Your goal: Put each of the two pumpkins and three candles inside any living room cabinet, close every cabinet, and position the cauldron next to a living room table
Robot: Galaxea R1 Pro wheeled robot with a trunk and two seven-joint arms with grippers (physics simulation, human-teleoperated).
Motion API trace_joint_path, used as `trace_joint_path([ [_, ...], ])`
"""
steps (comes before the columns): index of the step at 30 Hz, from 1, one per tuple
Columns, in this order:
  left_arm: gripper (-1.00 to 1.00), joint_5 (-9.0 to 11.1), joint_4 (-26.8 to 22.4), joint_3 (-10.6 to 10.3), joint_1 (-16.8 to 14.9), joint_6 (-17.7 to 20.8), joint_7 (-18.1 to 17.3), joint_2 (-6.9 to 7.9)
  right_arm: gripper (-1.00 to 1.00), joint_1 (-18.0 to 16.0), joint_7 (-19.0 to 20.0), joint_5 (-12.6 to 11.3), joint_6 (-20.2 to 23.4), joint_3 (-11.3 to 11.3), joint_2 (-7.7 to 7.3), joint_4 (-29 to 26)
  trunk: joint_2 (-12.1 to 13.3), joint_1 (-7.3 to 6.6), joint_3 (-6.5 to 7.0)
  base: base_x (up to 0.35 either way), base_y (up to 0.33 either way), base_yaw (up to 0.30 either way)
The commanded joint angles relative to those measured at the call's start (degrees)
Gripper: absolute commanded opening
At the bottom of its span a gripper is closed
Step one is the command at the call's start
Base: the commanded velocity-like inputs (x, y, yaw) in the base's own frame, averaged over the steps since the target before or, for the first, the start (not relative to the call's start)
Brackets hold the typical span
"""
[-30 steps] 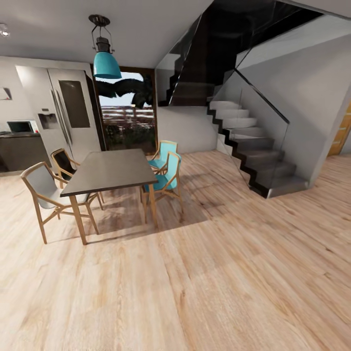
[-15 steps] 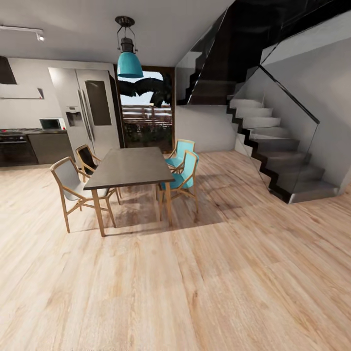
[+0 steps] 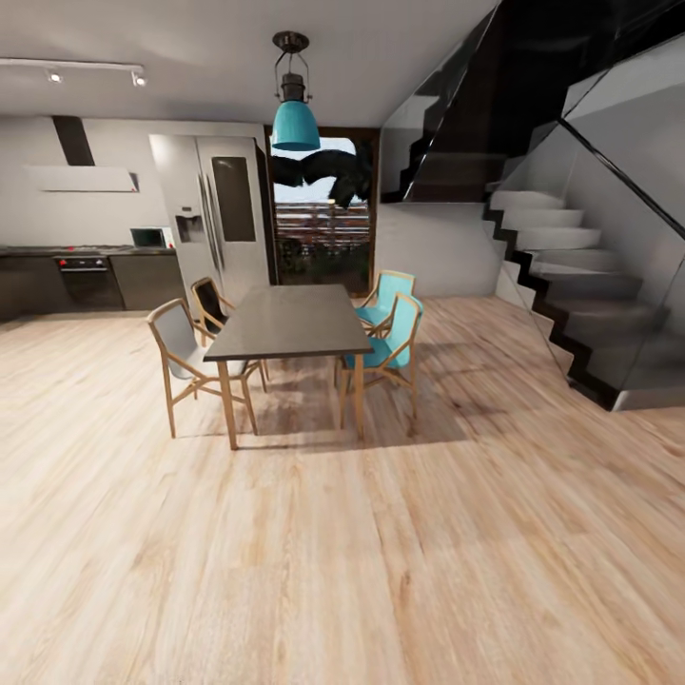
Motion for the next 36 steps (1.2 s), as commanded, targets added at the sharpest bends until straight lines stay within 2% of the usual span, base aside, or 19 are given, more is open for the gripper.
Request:
trace_joint_path([
  [1, 1.00, 0.0, -0.1, 0.0, 0.0, -0.1, 0.0, 0.01, 1.00, 0.0, 0.1, 0.0, -0.2, 0.0, 0.00, 0.0, 0.0, 0.00, -0.05, 0.000, 0.000, 0.239],
  [36, 1.00, 0.0, -0.1, 0.0, 0.0, -0.1, 0.0, 0.01, 1.00, 0.0, 0.1, 0.0, -0.2, 0.0, 0.00, 0.0, 0.0, 0.00, -0.06, 0.000, 0.000, 0.240],
])
